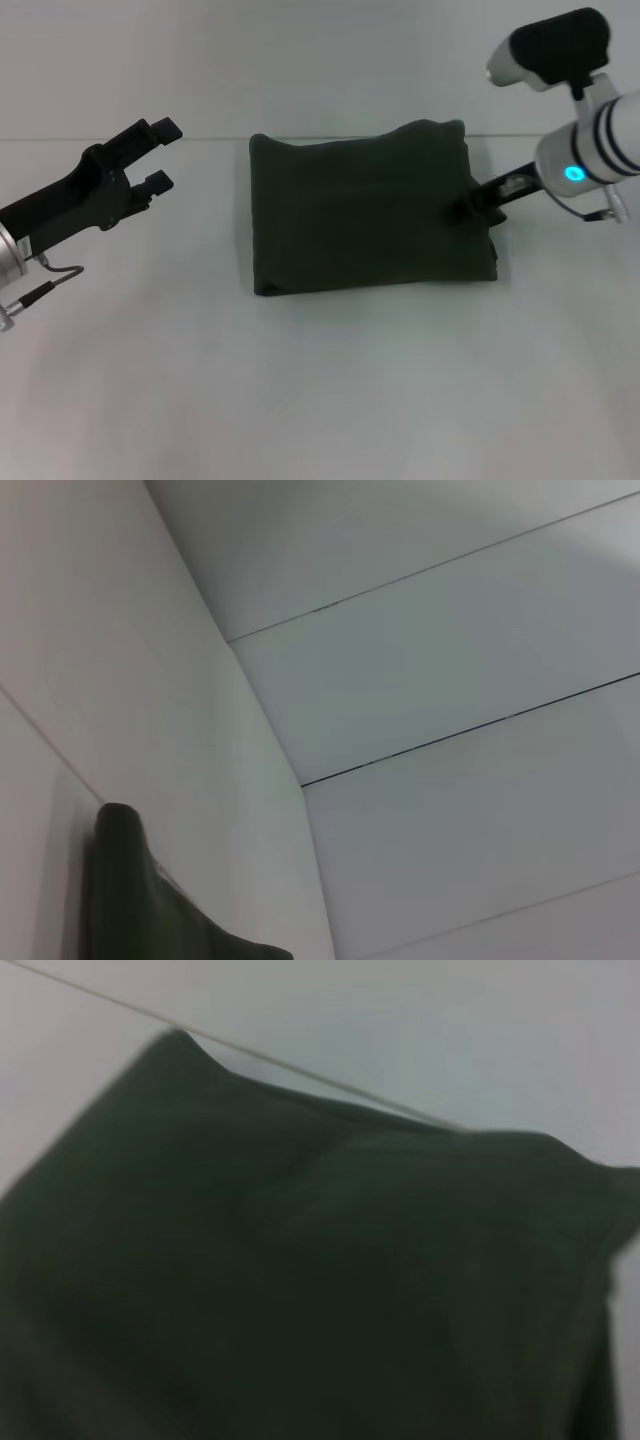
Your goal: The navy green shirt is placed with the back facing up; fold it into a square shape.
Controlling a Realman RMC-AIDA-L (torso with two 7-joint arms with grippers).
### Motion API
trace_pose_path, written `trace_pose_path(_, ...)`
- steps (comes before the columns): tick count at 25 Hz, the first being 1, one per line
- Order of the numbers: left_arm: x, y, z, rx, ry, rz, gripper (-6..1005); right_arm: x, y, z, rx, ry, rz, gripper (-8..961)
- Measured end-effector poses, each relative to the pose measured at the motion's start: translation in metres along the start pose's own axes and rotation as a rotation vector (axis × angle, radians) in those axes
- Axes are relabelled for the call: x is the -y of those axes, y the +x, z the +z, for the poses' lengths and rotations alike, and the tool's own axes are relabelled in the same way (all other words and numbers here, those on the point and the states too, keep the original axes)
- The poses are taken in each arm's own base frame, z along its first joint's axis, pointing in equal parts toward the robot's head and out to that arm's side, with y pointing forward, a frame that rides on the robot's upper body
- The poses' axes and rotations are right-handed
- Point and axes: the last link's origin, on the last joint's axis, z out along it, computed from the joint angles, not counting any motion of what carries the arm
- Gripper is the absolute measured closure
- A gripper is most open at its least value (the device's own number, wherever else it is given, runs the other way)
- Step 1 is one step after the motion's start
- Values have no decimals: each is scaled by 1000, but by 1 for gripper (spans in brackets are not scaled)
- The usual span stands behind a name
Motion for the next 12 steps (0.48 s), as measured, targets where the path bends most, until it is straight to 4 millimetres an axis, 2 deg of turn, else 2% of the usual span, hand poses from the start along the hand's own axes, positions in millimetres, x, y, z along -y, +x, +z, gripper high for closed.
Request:
trace_pose_path(3, -1, 0, 1, 3, -3, 1, 50, 7, 0, -10, -4, -14, 27, 478)
trace_pose_path(5, -1, 0, 1, 5, -6, 1, 50, 11, -6, -25, 26, -45, 49, 477)
trace_pose_path(6, -1, -1, 0, 6, -7, -1, 50, 11, -14, -49, 79, -108, 73, 476)
trace_pose_path(7, -1, 0, -1, 7, -7, -2, 50, 8, -17, -61, 99, -158, 85, 476)
trace_pose_path(8, -1, 0, -1, 7, -7, -2, 50, 8, -17, -61, 99, -158, 85, 475)
trace_pose_path(12, -2, 4, -8, 40, 1, 7, 51, 7, -20, -98, 183, -398, 196, 474)
